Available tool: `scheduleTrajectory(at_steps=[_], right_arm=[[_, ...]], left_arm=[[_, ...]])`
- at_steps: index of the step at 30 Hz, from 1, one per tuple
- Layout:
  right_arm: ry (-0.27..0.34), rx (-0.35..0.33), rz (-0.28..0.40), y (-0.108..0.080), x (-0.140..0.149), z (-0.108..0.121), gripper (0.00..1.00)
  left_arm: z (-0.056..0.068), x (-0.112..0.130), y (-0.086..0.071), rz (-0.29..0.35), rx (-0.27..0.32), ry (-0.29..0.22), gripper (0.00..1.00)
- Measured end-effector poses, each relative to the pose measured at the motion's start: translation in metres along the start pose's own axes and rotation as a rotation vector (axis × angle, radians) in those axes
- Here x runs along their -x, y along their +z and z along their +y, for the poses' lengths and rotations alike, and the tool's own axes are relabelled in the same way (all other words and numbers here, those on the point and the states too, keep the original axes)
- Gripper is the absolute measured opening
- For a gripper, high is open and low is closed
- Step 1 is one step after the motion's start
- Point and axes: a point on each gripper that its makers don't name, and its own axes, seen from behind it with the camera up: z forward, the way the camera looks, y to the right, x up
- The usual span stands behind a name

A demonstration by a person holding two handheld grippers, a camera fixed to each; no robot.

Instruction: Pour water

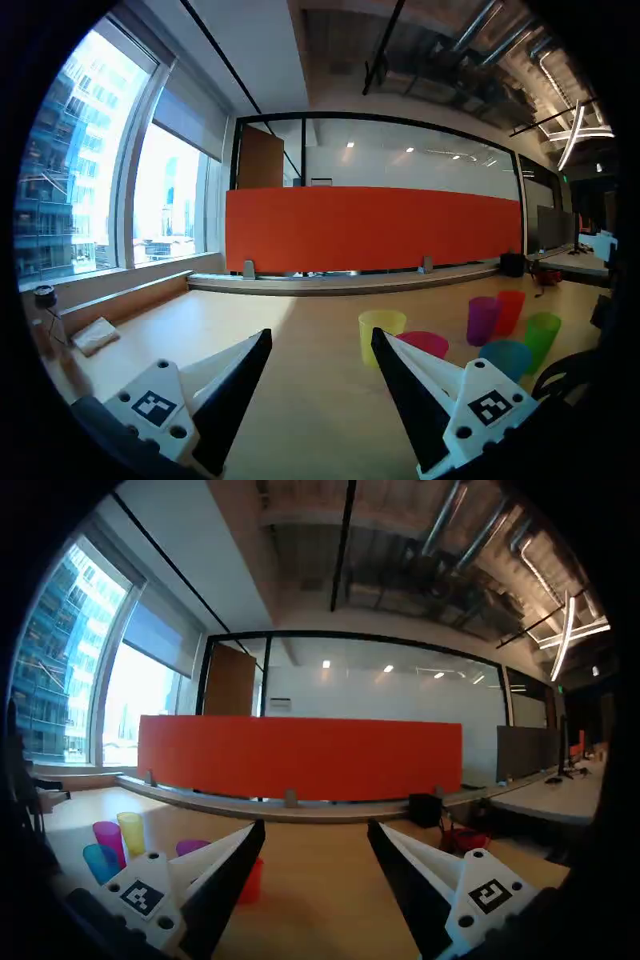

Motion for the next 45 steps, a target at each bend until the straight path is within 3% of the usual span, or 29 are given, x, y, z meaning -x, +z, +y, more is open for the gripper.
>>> scheduleTrajectory(at_steps=[21,45], right_arm=[[0.024,0.01,-0.073,0.014,0.054,0.008,0.99],[0.027,0.008,-0.106,0.015,0.063,0.006,0.99]], left_arm=[[0.0,0.0,-0.001,0.0,0.0,0.0,0.92],[-0.001,0.0,-0.002,0.0,0.0,0.0,0.92]])
